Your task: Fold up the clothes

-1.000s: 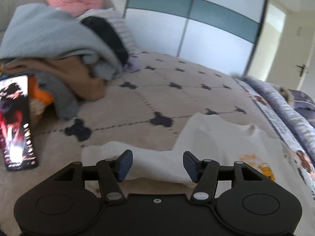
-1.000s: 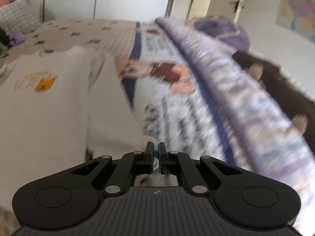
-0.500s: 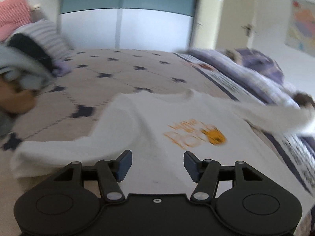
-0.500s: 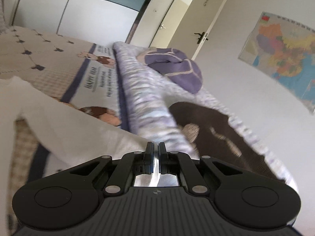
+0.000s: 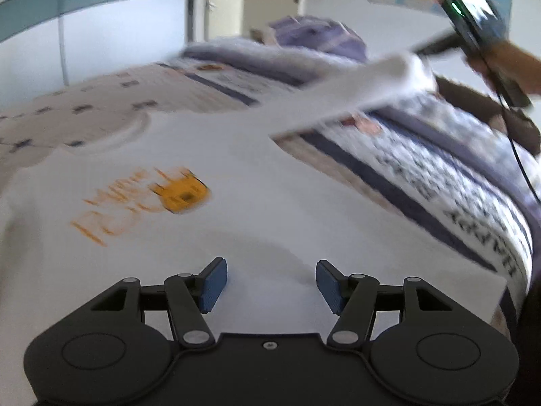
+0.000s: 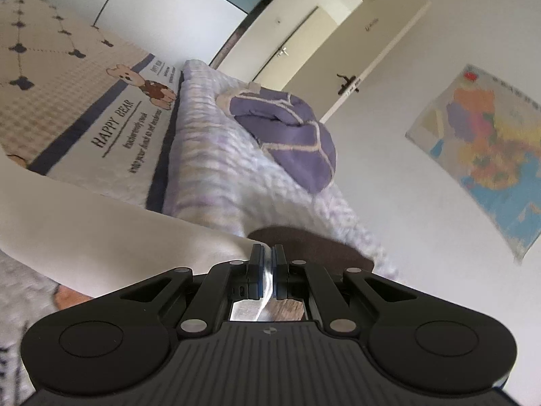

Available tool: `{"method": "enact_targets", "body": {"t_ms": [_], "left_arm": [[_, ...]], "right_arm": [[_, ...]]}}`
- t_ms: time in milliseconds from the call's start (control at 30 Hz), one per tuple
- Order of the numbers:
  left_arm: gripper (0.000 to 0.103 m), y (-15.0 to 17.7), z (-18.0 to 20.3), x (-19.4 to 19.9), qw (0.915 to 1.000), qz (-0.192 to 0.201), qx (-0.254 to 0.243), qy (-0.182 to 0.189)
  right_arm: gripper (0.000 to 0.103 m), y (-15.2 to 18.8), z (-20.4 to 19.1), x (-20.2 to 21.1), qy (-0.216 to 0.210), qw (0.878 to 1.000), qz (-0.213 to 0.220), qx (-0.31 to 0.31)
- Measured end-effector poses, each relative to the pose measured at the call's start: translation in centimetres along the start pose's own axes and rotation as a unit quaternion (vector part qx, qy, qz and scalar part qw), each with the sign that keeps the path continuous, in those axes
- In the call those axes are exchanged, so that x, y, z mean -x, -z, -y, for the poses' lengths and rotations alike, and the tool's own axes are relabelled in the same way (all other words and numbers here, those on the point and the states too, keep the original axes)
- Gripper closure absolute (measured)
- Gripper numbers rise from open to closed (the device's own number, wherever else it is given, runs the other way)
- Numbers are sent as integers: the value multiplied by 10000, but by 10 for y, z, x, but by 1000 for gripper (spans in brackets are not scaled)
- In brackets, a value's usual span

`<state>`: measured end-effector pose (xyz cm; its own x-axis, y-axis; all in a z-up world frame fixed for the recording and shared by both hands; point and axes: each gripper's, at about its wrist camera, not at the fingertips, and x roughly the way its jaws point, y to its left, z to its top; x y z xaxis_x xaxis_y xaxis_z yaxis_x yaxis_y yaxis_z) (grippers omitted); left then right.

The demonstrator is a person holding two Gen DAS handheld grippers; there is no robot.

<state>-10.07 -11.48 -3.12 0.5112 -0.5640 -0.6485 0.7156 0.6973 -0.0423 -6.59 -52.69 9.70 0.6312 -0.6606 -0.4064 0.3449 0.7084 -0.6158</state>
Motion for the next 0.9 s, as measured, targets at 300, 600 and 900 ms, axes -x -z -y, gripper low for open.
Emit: {"method": "enact_targets", "body": {"t_ms": [300,600,900], "left_arm": [[37,9,5,1,9997,91,-227,98],[36,4,3,1,9996,81,-244,141],[35,-5,-23,13,9999,85,25,-108]], "right_arm": [[97,18,-12,-44,-167,9986,-487,103],[77,48,-24,-64,-38,9969,-773,-145],[41,28,-20,-14,-618,9875,-417,-1388]]}}
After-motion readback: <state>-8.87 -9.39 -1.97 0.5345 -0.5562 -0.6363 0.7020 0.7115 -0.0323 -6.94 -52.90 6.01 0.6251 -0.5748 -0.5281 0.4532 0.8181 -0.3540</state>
